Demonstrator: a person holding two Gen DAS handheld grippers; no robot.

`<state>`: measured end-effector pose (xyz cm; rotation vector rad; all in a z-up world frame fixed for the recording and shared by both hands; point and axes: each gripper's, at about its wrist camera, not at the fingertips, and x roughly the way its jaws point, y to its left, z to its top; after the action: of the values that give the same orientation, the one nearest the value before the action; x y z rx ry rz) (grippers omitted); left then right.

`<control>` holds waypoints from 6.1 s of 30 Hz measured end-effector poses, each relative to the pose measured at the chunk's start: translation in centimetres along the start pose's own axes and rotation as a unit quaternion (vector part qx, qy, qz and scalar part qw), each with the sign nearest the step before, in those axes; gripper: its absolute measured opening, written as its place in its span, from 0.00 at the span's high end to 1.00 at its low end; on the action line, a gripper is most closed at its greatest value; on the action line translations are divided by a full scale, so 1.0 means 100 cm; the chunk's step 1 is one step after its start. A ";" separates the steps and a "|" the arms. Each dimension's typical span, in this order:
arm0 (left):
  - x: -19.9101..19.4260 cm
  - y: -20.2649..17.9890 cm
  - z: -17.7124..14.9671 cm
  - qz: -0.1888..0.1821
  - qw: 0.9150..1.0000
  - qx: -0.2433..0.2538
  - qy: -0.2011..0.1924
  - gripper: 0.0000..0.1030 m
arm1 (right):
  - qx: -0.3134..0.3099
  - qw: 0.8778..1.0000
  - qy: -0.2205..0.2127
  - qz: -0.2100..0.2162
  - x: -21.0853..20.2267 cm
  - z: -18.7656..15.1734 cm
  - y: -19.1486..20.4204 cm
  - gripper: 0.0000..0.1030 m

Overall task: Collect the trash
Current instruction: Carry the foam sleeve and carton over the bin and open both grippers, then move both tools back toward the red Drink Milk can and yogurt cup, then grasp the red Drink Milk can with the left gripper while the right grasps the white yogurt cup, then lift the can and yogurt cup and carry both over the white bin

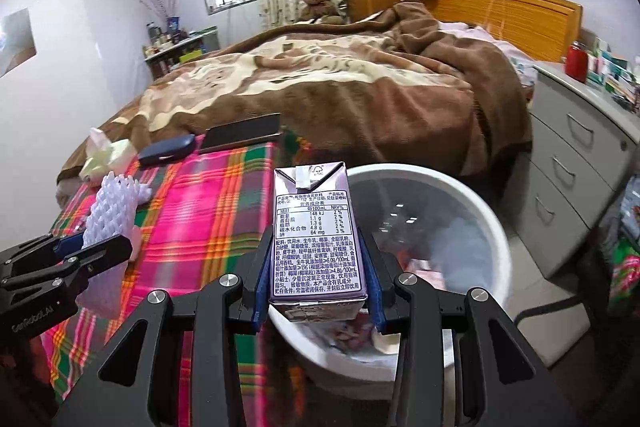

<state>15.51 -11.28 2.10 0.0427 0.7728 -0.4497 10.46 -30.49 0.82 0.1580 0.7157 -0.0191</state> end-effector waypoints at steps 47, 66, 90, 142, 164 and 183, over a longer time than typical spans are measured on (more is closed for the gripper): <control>0.059 -0.054 0.008 -0.042 0.999 0.000 0.031 0.40 | 0.019 0.998 0.043 -0.038 0.015 -0.010 -0.056 0.40; -0.009 0.023 -0.020 0.018 0.998 -0.053 -0.011 0.40 | -0.005 1.000 0.024 0.017 0.009 -0.013 0.004 0.40; -0.071 0.176 -0.060 0.136 0.977 -0.157 -0.039 0.40 | -0.104 0.989 0.041 0.098 0.029 -0.016 0.104 0.40; -0.006 0.270 -0.046 0.117 0.977 -0.177 0.019 0.37 | -0.325 0.917 0.095 0.209 0.114 0.009 0.229 0.38; -0.016 0.302 -0.072 0.102 0.969 -0.225 0.016 0.48 | -0.373 0.898 0.085 0.219 0.110 0.012 0.234 0.38; -0.010 0.317 -0.073 0.114 0.966 -0.231 0.026 0.44 | -0.358 0.900 0.124 0.218 0.135 0.008 0.258 0.38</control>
<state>22.98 19.25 -6.42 -0.2918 0.8978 -0.0426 23.06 -4.62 -3.90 -0.3972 0.8855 0.7009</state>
